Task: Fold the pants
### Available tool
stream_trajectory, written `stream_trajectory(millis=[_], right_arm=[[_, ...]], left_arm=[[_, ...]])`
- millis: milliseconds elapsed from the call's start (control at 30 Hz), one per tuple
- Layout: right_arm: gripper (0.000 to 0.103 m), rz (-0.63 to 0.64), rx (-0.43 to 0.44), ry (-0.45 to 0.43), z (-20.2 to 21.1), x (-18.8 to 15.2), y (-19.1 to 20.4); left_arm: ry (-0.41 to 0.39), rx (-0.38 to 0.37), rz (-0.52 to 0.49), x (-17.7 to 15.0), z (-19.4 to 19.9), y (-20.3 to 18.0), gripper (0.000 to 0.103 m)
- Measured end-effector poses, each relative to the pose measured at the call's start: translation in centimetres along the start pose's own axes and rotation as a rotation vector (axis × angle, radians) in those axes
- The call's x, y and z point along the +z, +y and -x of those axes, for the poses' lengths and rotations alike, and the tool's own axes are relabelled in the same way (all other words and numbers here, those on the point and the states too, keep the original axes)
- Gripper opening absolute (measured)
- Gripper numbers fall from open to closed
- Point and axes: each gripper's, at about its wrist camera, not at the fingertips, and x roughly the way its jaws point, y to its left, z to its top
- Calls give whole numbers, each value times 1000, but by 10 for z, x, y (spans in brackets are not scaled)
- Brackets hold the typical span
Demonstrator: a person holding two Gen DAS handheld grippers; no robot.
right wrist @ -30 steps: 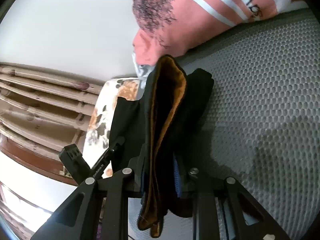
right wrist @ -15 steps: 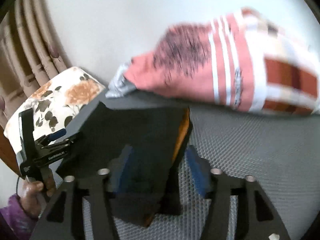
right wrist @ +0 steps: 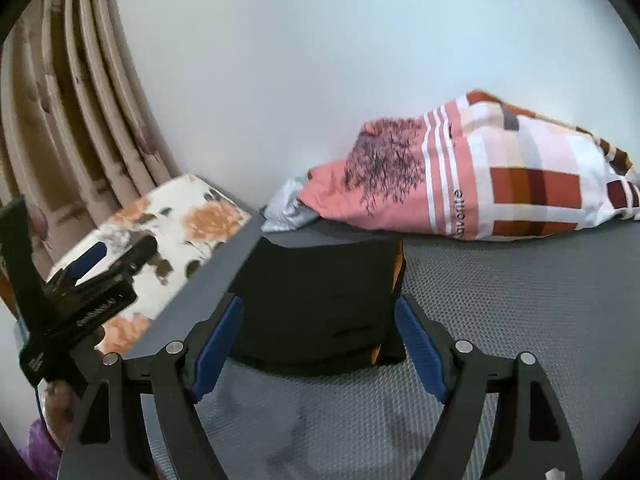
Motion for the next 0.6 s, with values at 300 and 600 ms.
stream_trajectory(millis=[300, 600], right_arm=[[87, 27, 22, -102, 93, -1, 22], [88, 54, 50, -122, 135, -8, 39]], left_arm=[[16, -23, 232, 32, 87, 25, 103], [-27, -5, 107, 43, 139, 13, 103]])
